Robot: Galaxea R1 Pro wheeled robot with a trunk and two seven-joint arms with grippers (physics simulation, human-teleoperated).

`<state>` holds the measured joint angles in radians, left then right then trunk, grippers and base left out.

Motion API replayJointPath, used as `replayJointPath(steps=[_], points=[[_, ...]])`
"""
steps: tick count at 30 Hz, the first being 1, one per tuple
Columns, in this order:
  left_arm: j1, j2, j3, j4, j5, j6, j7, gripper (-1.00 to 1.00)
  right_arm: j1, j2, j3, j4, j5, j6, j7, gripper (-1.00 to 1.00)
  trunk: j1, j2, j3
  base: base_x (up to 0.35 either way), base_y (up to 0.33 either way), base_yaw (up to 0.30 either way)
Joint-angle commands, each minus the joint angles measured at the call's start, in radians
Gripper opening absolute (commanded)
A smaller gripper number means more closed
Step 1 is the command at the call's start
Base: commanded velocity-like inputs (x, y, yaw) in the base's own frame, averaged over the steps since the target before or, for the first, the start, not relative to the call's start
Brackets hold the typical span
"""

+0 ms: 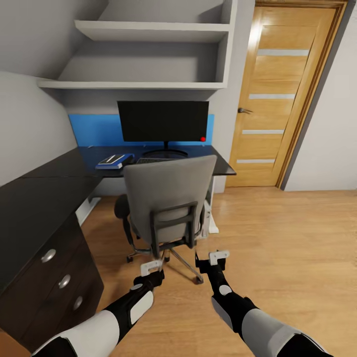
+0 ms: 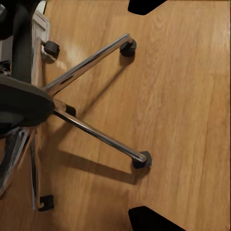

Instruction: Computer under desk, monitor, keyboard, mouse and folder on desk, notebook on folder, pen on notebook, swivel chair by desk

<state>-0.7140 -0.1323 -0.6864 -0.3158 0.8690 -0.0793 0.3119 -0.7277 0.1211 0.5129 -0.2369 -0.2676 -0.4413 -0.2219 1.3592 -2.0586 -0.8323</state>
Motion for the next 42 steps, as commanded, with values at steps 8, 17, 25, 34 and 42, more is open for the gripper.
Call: replayJointPath(steps=[8, 17, 25, 34, 42], points=[[-0.001, 0.002, -0.001, -0.002, 0.017, -0.006, 0.006, 1.0, -0.001, 0.0, 0.003, -0.004, -0.02, 0.006, -0.012, 1.0, -0.032, 0.056, 0.024, -0.207, 0.0, 0.0], [-0.001, 0.003, 0.002, -0.003, 0.018, -0.007, 0.009, 1.0, -0.001, 0.0, 0.002, -0.007, -0.019, -0.004, -0.011, 1.0, -0.066, 0.119, 0.052, -0.006, 0.0, 0.0], [-0.001, 0.003, 0.002, -0.003, 0.018, -0.007, 0.009, 1.0, -0.001, 0.0, 0.001, -0.002, -0.014, -0.043, -0.01, 1.0, -0.097, 0.175, 0.078, 0.0, 0.0, 0.0], [-0.001, 0.002, 0.001, -0.003, 0.018, -0.008, 0.009, 1.0, -0.001, 0.0, 0.002, -0.002, -0.018, -0.063, -0.011, 1.0, -0.131, 0.238, 0.106, 0.0, 0.0, 0.0], [-0.001, -0.003, -0.002, -0.002, 0.02, -0.008, 0.009, 1.0, -0.001, -0.005, -0.005, 0.0, -0.019, -0.076, -0.015, 1.0, -0.162, 0.294, 0.131, 0.0, 0.0, 0.0]])
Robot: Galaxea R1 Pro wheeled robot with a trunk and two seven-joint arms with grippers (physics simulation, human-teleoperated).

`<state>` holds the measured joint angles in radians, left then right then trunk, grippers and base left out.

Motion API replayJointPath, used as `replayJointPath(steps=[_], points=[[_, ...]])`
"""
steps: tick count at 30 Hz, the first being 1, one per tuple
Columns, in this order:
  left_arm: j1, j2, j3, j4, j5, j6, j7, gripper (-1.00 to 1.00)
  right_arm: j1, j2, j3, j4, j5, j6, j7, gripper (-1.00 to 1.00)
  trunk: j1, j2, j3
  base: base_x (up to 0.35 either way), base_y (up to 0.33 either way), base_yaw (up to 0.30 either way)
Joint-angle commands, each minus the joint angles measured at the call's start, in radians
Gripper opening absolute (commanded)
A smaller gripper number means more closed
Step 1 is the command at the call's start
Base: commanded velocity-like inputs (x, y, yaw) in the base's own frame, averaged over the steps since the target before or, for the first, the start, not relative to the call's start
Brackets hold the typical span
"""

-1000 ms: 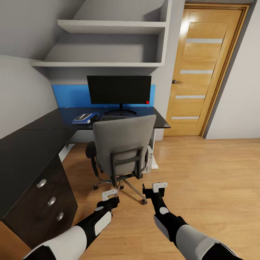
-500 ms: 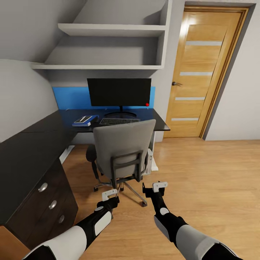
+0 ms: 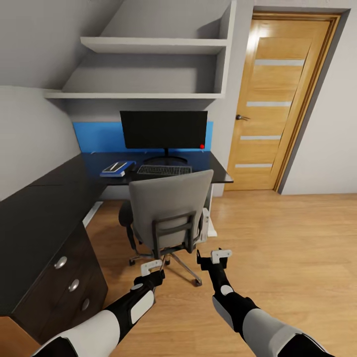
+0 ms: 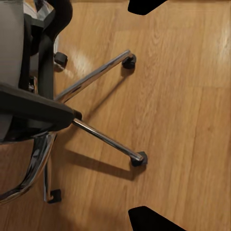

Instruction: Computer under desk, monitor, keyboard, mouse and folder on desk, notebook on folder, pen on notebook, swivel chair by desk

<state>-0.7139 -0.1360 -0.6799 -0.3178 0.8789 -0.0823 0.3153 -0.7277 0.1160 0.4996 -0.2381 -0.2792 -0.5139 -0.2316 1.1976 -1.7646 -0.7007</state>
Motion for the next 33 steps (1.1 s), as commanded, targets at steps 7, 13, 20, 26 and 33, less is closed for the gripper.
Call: replayJointPath(steps=[7, 13, 20, 26, 33], points=[[0.0, -0.014, -0.01, 0.048, 0.01, -0.006, 0.002, 1.0, 0.003, -0.008, 0.005, 0.01, -0.007, -0.019, -0.007, 1.0, -0.027, 0.049, 0.021, 0.0, 0.0, 0.0], [0.0, -0.016, -0.008, 0.166, 0.01, -0.021, -0.004, 1.0, 0.025, -0.018, 0.006, 0.107, -0.007, -0.1, -0.007, 1.0, -0.05, 0.091, 0.04, 0.0, 0.0, 0.0], [0.006, -0.011, -0.006, 0.275, 0.013, -0.153, -0.003, 1.0, 0.055, -0.016, 0.008, 0.224, -0.005, -0.196, -0.006, 1.0, -0.077, 0.14, 0.062, 0.0, 0.0, 0.0], [0.056, 0.015, -0.004, 0.293, 0.014, -0.189, -0.002, 1.0, 0.14, -0.02, 0.006, 0.245, -0.004, -0.217, -0.006, 1.0, -0.1, 0.182, 0.081, 0.0, 0.0, 0.0], [0.155, 0.038, -0.003, 0.298, 0.014, -0.203, -0.003, 1.0, 0.27, -0.022, 0.005, 0.256, -0.003, -0.213, -0.005, 1.0, -0.127, 0.231, 0.103, 0.0, 0.0, 0.0]])
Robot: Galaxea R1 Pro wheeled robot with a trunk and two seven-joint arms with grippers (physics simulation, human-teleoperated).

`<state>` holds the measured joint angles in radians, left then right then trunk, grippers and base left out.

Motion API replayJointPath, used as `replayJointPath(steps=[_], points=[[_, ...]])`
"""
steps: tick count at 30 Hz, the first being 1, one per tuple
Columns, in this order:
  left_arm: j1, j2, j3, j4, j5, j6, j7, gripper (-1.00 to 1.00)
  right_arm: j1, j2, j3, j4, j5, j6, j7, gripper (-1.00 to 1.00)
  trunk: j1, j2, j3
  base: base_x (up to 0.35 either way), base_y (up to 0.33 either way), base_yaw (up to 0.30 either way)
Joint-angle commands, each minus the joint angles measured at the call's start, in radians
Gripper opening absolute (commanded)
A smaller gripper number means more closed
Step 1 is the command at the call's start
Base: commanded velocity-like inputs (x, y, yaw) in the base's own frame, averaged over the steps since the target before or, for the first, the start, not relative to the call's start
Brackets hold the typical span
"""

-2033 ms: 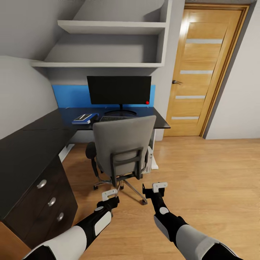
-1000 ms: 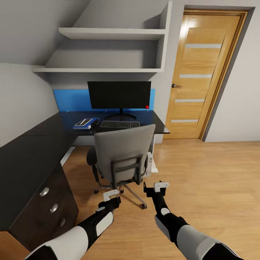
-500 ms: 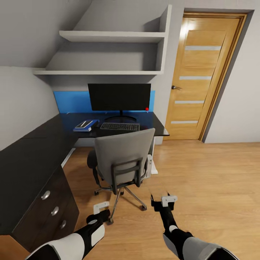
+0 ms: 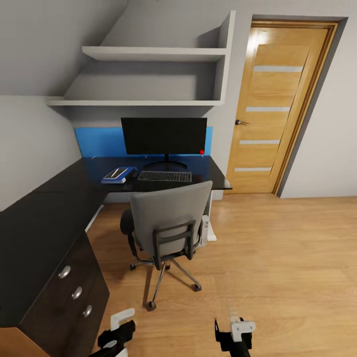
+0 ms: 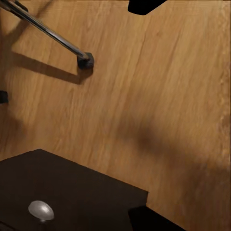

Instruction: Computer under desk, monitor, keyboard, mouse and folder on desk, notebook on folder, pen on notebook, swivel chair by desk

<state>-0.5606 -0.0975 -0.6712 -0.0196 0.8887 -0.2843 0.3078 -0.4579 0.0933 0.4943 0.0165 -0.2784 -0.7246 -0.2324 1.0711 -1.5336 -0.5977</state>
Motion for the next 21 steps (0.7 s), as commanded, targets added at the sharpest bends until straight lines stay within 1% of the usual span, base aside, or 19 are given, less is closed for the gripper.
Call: replayJointPath(steps=[1, 2, 4, 5, 6, 7, 9, 12, 13, 21], points=[[0.023, 0.006, -0.012, -0.001, 0.004, -0.002, 0.004, 1.0, 0.022, 0.0, 0.01, 0.002, -0.004, -0.002, -0.005, 1.0, -0.004, 0.007, 0.003, 0.0, 0.0, 0.0], [0.034, 0.009, -0.012, 0.0, 0.004, -0.002, 0.004, 1.0, 0.032, -0.001, 0.01, 0.002, -0.004, -0.002, -0.005, 1.0, -0.008, 0.014, 0.006, 0.0, 0.0, 0.0], [0.077, 0.02, -0.012, 0.0, 0.003, -0.003, 0.003, 1.0, 0.067, -0.007, 0.011, 0.003, -0.004, -0.001, -0.004, 1.0, -0.016, 0.028, 0.012, 0.0, 0.0, 0.0], [0.107, 0.025, -0.012, 0.0, 0.003, -0.009, 0.002, 1.0, 0.087, -0.009, 0.011, 0.003, -0.004, -0.001, -0.003, 1.0, -0.019, 0.035, 0.015, 0.0, 0.0, 0.0], [0.139, 0.028, -0.011, 0.0, 0.003, -0.032, 0.002, 1.0, 0.101, -0.01, 0.011, 0.003, -0.004, 0.0, -0.002, 1.0, -0.023, 0.042, 0.018, 0.0, 0.0, 0.0], [0.187, 0.034, -0.012, 0.0, 0.003, -0.076, 0.002, 1.0, 0.11, -0.01, 0.011, 0.003, -0.004, -0.001, -0.001, 1.0, -0.027, 0.049, 0.021, 0.0, 0.0, 0.0], [0.231, 0.043, -0.013, 0.0, 0.003, -0.115, 0.001, 1.0, 0.113, -0.01, 0.011, 0.003, -0.004, -0.001, 0.0, 1.0, -0.035, 0.063, 0.028, 0.0, 0.0, 0.0], [0.259, 0.052, -0.013, 0.0, 0.002, -0.136, 0.001, 1.0, 0.115, -0.01, 0.011, 0.003, -0.004, 0.0, 0.0, 1.0, -0.046, 0.084, 0.037, 0.0, 0.0, 0.0], [0.278, 0.057, -0.014, 0.0, 0.001, -0.146, 0.001, 1.0, 0.115, -0.01, 0.011, 0.003, -0.004, -0.001, 0.001, 1.0, -0.05, 0.091, 0.04, 0.0, 0.0, 0.0], [0.287, 0.053, -0.019, 0.0, -0.002, -0.148, 0.0, 1.0, 0.116, -0.011, 0.01, 0.003, -0.004, -0.001, 0.002, 1.0, -0.081, 0.147, 0.065, 0.0, 0.0, 0.0]])
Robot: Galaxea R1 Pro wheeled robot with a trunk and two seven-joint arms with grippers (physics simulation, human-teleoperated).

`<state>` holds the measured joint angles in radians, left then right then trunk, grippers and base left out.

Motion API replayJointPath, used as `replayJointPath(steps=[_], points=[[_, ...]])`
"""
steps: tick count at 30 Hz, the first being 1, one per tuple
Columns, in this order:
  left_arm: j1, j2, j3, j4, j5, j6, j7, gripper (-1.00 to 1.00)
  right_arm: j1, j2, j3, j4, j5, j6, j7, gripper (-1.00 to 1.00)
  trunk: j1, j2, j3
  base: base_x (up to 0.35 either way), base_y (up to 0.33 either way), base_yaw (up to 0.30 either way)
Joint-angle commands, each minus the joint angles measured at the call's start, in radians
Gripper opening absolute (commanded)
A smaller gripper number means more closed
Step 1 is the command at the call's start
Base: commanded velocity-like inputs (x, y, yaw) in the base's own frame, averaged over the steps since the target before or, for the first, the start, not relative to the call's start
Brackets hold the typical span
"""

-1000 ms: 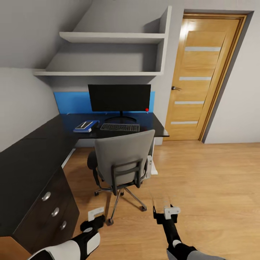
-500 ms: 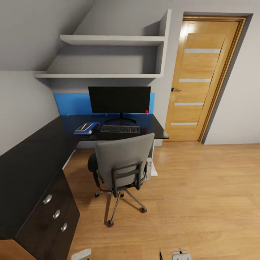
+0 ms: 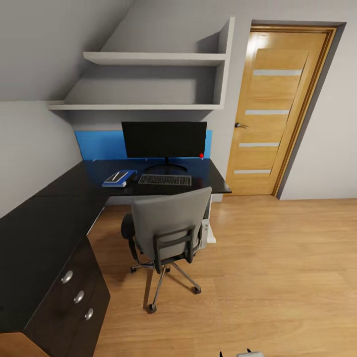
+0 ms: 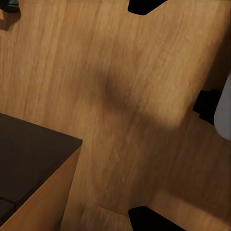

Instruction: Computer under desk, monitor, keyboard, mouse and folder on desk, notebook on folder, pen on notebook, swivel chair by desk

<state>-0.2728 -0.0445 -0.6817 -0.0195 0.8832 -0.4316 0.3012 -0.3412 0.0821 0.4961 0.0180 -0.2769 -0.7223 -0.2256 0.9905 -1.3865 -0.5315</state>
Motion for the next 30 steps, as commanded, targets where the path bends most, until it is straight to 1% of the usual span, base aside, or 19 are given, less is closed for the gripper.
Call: replayJointPath(steps=[1, 16, 21, 23, 25, 30], points=[[0.0, 0.0, -0.008, 0.0, 0.003, -0.001, 0.007, 1.0, -0.001, 0.001, 0.009, 0.002, -0.005, -0.003, -0.004, 1.0, -0.004, 0.007, 0.002, 0.0, 0.0, 0.0], [0.0, 0.0, -0.008, 0.0, 0.003, 0.001, 0.007, 1.0, -0.001, 0.001, 0.009, 0.002, -0.005, -0.003, -0.004, 1.0, -0.061, 0.112, 0.049, 0.0, 0.0, 0.0], [0.0, 0.004, -0.008, 0.0, 0.002, 0.002, 0.007, 1.0, -0.001, 0.001, 0.009, 0.002, -0.005, -0.003, -0.004, 1.0, -0.081, 0.147, 0.065, 0.0, 0.0, 0.0], [0.0, 0.009, -0.009, 0.0, 0.001, 0.003, 0.006, 1.0, -0.001, 0.001, 0.009, 0.002, -0.005, -0.003, -0.004, 1.0, -0.088, 0.161, 0.071, 0.0, 0.0, 0.0], [0.0, 0.023, -0.009, -0.001, -0.001, 0.003, 0.006, 1.0, -0.001, 0.001, 0.009, 0.002, -0.005, -0.003, -0.004, 1.0, -0.096, 0.175, 0.077, 0.0, 0.0, 0.0], [0.0, 0.034, -0.01, -0.002, -0.002, 0.004, 0.004, 1.0, -0.001, 0.0, 0.009, 0.002, -0.005, -0.003, -0.004, 1.0, -0.115, 0.21, 0.093, 0.0, 0.0, 0.0]])
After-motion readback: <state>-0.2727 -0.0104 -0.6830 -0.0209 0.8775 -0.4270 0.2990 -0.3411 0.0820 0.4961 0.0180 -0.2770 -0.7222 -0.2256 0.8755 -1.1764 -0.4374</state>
